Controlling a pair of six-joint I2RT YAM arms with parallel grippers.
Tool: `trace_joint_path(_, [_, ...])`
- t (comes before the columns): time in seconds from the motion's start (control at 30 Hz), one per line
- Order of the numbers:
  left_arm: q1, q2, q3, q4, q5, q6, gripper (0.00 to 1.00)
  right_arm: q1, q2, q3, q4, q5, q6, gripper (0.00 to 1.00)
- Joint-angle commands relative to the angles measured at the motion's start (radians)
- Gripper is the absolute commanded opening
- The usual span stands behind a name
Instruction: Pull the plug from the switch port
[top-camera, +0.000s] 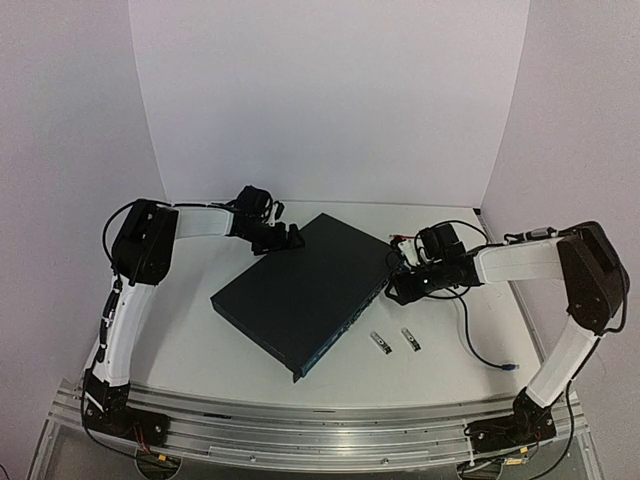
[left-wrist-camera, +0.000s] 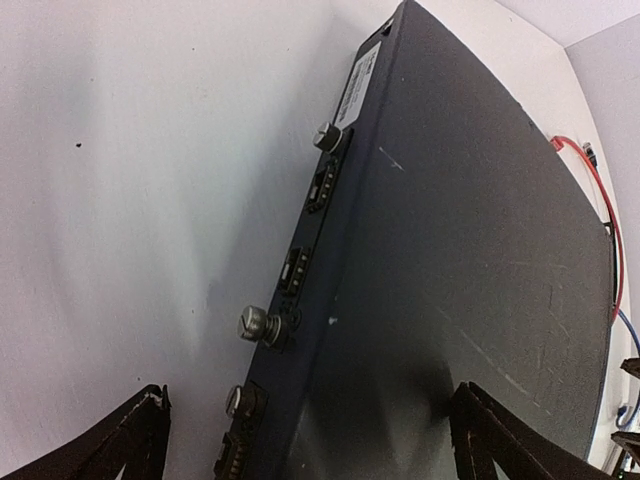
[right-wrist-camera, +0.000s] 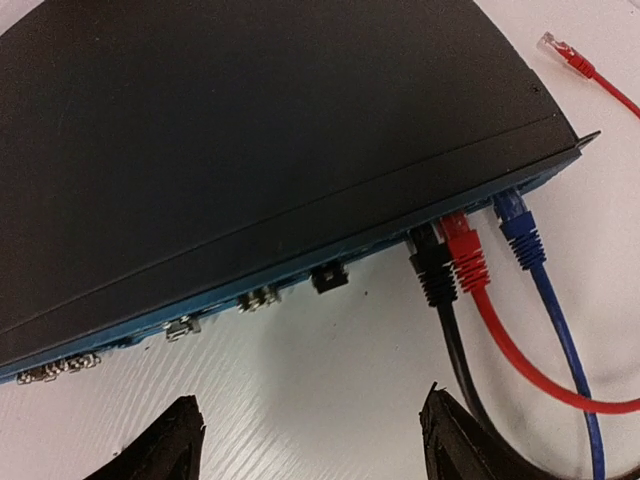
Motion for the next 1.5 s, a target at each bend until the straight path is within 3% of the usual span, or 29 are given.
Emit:
trace_joint_path(0.0, [0.004,0.071,0.086,-0.106,-0.020,0.014,0.97,-0.041,0.070,0.074,0.045,-0.056,-0.044,0.69])
trace_joint_path(0.17, [0.004,0.105,0.128,-0.119,-0.015,0.022,0.97,-0.064,0.126,0.110,0.083,-0.104,-0.060,0.57])
trace_joint_path(0.5, [0.004,0.150,0.165,-0.135,0.000,0.028,0.97,-0.067,0.195,0.164,0.084,-0.108,-0.104,0.48])
trace_joint_path(0.77, [0.004,0.164,0.177,-0.144,0.001,0.024,0.97,-0.066,0.219,0.182,0.082,-0.144,-0.118,0.34])
trace_joint_path(1.47, [0.003,0.170,0.181,-0.147,-0.002,0.024,0.97,-0.067,0.168,0.121,0.077,-0.187,-0.133,0.30])
